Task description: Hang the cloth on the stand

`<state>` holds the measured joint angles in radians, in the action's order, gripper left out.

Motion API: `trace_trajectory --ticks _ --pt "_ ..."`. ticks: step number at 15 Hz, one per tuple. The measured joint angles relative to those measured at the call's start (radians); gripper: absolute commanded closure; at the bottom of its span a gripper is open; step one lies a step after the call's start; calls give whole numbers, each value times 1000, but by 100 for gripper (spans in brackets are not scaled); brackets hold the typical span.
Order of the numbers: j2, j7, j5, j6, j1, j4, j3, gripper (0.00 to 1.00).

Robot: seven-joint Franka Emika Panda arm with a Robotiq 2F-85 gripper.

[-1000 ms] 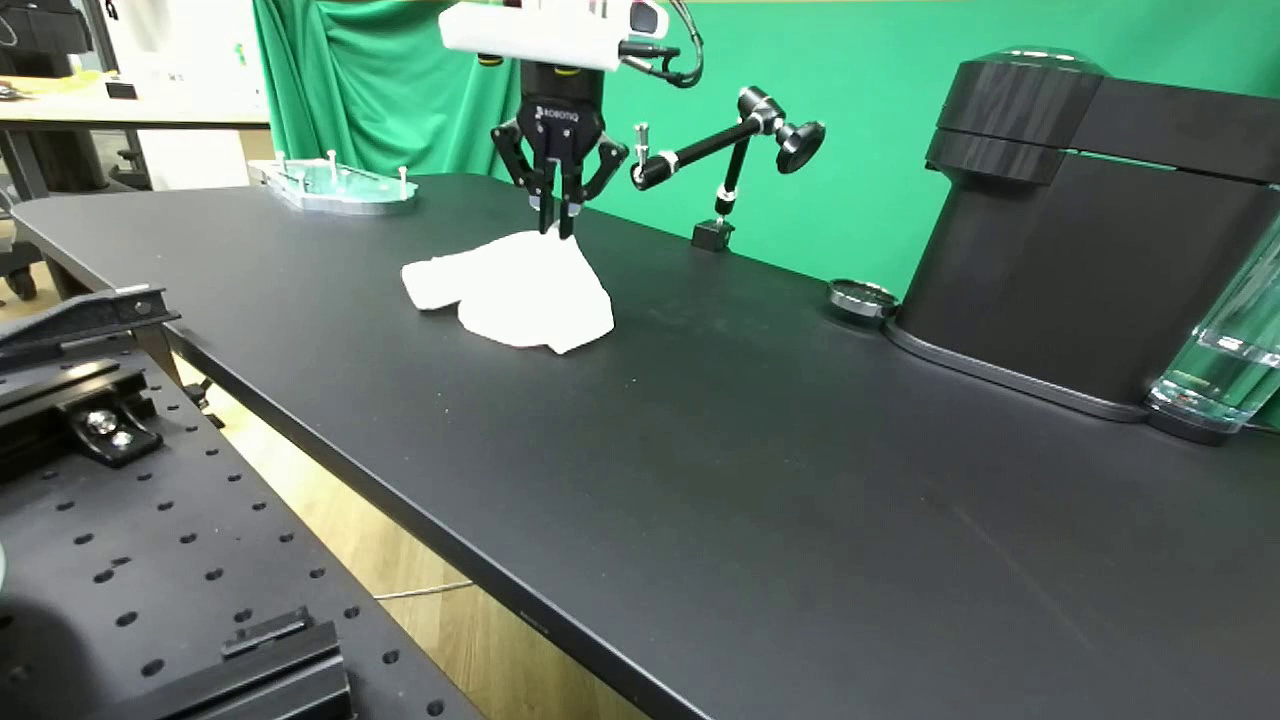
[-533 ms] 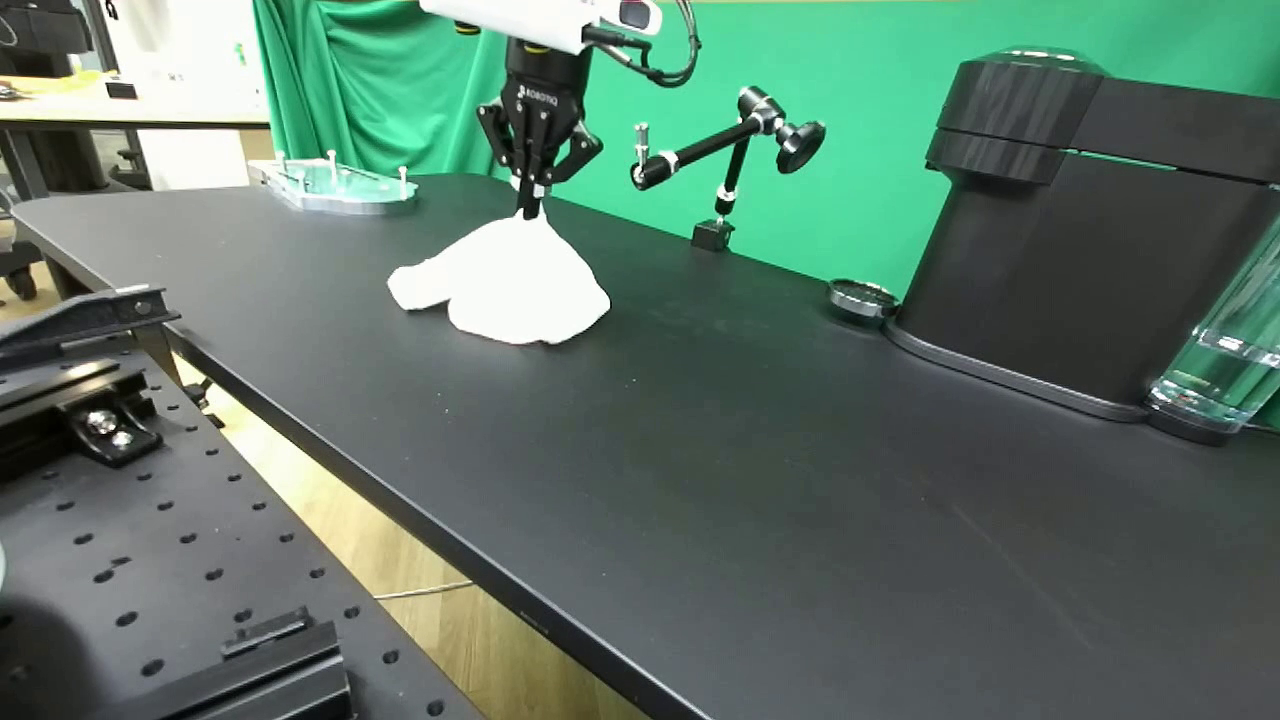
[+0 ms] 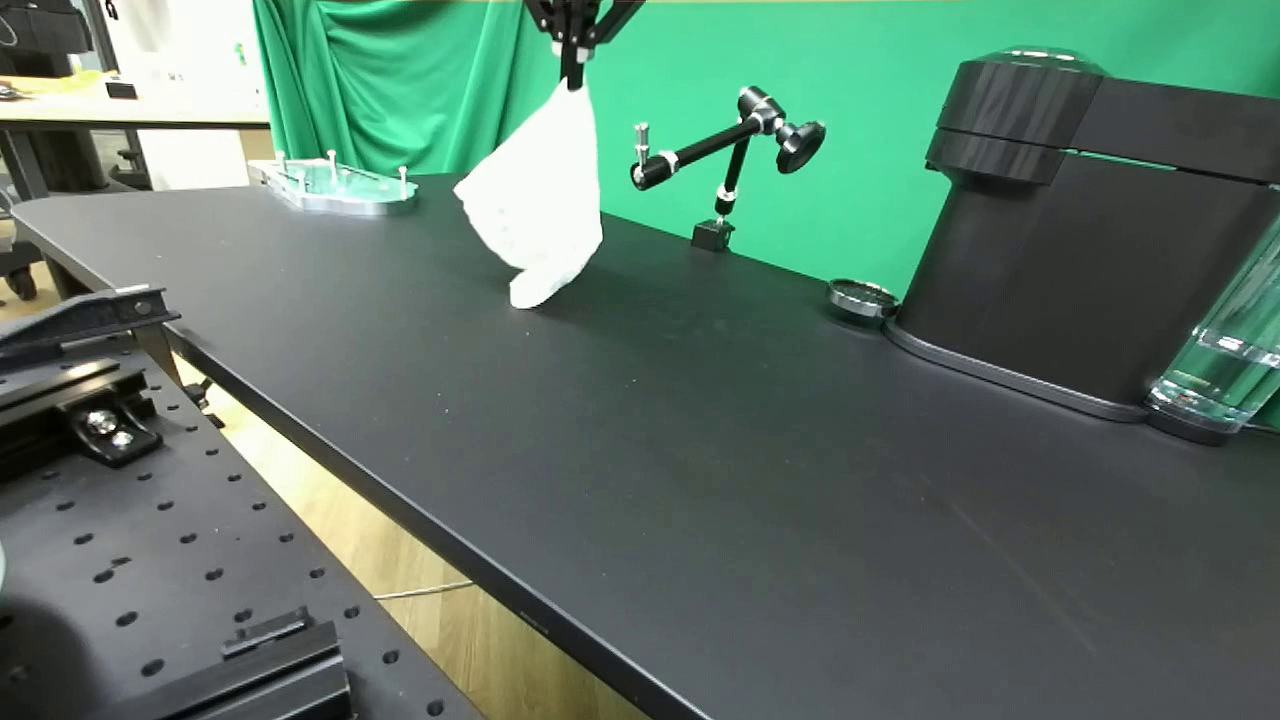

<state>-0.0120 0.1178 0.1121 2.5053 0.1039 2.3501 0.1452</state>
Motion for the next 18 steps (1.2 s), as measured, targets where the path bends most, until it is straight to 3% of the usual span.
trace_trajectory --ticks 9,18 --pt "-92 -8 -16 -31 -28 -63 -60 99" --pt "-87 -42 -17 -49 -62 -55 -94 99"
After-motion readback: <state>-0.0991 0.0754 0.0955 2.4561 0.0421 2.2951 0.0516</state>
